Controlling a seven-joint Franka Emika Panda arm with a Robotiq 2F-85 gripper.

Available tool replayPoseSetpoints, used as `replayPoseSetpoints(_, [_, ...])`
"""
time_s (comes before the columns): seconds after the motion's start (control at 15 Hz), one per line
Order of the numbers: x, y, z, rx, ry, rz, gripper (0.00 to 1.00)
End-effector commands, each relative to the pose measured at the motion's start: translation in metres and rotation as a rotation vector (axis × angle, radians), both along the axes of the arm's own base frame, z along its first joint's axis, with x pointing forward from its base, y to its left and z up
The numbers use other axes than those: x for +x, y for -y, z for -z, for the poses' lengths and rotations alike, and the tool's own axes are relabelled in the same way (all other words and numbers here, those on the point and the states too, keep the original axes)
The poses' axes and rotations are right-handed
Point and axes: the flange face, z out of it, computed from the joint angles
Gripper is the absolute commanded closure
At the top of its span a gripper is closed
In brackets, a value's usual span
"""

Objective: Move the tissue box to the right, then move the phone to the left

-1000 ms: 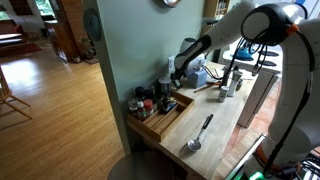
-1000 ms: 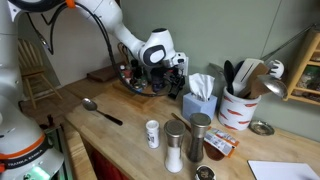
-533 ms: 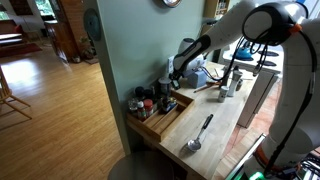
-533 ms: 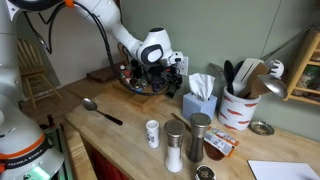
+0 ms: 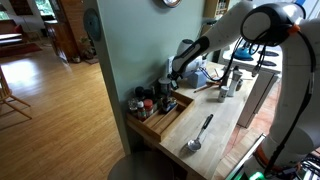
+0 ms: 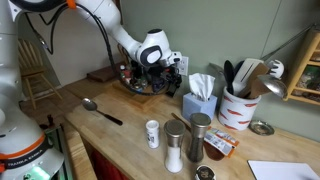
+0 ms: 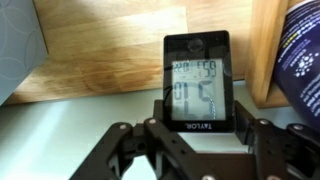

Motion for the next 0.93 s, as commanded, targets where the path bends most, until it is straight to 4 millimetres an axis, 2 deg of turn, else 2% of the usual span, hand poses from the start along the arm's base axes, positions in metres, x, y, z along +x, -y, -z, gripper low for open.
replayPoseSetpoints(0.0, [-0.001,-0.001,0.011,-0.011,0.010,-0.009,0.59])
replayPoseSetpoints(0.73, [0.004,-0.002,0.024,-0.042,0.022,-0.059,0.59])
replayPoseSetpoints(0.87, [0.004,-0.002,0.024,-0.043,0.022,-0.066,0.24])
